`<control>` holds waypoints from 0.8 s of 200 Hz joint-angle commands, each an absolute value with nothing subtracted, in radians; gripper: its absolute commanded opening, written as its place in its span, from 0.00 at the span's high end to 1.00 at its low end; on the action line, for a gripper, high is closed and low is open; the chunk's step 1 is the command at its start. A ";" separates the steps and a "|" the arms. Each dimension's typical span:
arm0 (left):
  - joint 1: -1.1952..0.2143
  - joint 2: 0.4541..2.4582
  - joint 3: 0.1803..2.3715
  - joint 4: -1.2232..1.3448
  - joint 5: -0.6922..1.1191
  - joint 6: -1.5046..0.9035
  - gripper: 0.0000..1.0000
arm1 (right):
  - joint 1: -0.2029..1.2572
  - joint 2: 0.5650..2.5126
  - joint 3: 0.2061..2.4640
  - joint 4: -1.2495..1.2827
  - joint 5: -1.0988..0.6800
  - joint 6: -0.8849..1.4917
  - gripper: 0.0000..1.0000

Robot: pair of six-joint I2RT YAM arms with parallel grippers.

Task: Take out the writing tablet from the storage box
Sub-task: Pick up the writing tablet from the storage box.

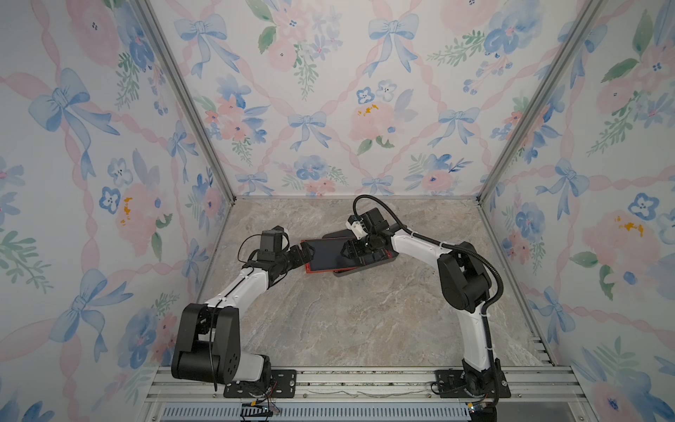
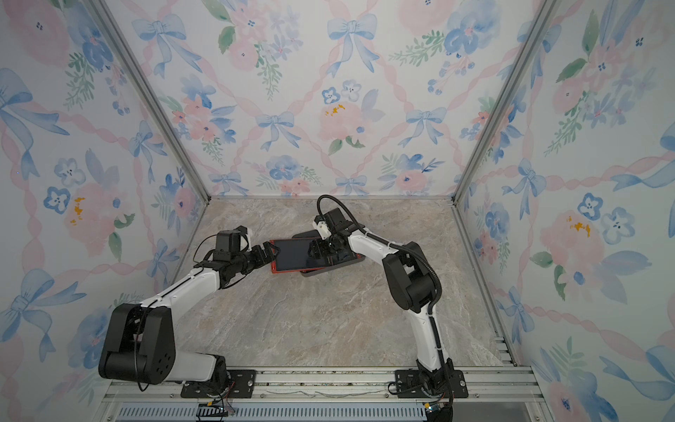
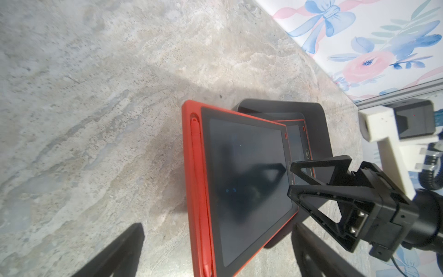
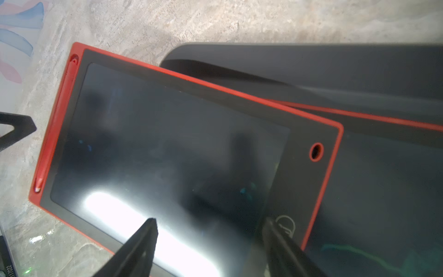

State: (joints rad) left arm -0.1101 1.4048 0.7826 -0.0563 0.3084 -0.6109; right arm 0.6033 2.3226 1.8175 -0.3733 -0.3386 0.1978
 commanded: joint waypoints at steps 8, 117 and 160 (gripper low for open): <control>-0.103 1.379 0.781 -0.077 0.289 -0.587 0.02 | 0.598 2.333 1.844 -0.395 -0.257 0.187 0.26; -0.104 1.380 0.785 -0.077 0.305 -0.588 0.02 | 0.552 2.362 1.829 -0.400 -0.287 0.228 0.07; -0.104 1.379 0.788 -0.077 0.310 -0.591 0.02 | 0.560 2.376 1.832 -0.384 -0.325 0.254 0.08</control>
